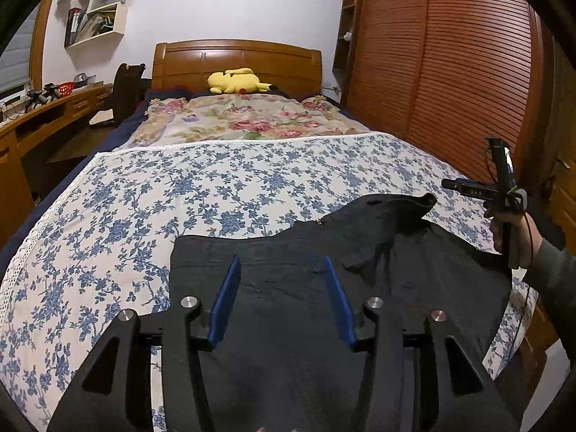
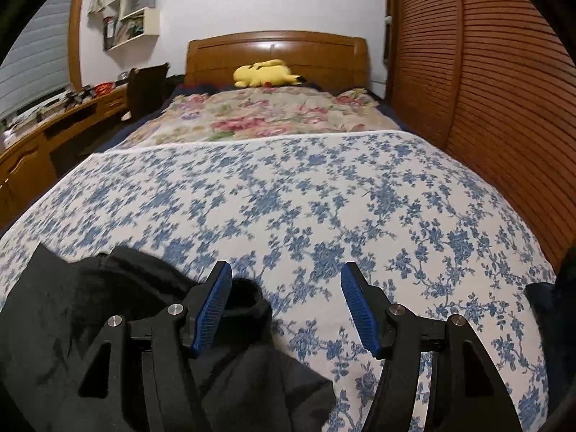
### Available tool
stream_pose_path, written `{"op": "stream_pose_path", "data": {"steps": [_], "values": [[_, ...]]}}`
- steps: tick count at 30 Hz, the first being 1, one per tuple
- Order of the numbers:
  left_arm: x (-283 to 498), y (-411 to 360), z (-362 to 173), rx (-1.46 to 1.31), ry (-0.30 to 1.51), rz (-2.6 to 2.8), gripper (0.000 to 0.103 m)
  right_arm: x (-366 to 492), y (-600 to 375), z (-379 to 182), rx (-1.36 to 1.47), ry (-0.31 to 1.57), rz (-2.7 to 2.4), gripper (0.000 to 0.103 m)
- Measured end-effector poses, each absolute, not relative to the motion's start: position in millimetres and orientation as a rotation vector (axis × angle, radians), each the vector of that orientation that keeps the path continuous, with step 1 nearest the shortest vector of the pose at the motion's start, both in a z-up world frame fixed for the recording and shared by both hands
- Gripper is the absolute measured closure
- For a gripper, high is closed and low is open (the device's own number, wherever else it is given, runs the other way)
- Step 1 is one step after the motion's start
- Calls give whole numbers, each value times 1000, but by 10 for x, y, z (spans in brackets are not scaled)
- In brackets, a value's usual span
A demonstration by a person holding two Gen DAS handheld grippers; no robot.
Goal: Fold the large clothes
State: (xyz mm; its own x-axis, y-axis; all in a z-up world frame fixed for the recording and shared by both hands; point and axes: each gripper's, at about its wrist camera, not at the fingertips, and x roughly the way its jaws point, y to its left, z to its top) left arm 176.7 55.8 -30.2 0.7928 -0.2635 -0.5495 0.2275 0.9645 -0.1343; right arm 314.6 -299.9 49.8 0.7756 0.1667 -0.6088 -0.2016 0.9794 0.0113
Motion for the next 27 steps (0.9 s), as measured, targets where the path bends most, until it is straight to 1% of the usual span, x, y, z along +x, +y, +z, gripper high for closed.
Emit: {"op": "stream_pose_path", "data": {"steps": [4,10,15,20,27], "values": [[1754,496,-293,-61,600,-270,45,3074,-2969,422,-134,685,242,37],[1760,399,-285,-51,603,-267,40,3326,-2900,250,-164,807,273,33],[1766,375,-316,-49,609,-266,38,3764,-2821,38,-120,918,286,33],[1800,370,-372,-43,625,-261,38,4130,-2732,-130,-62,969,282,33],[1844,408,-453,-54,639,-257,37,4353,-2607,-392,-50,1064,319,33]]}}
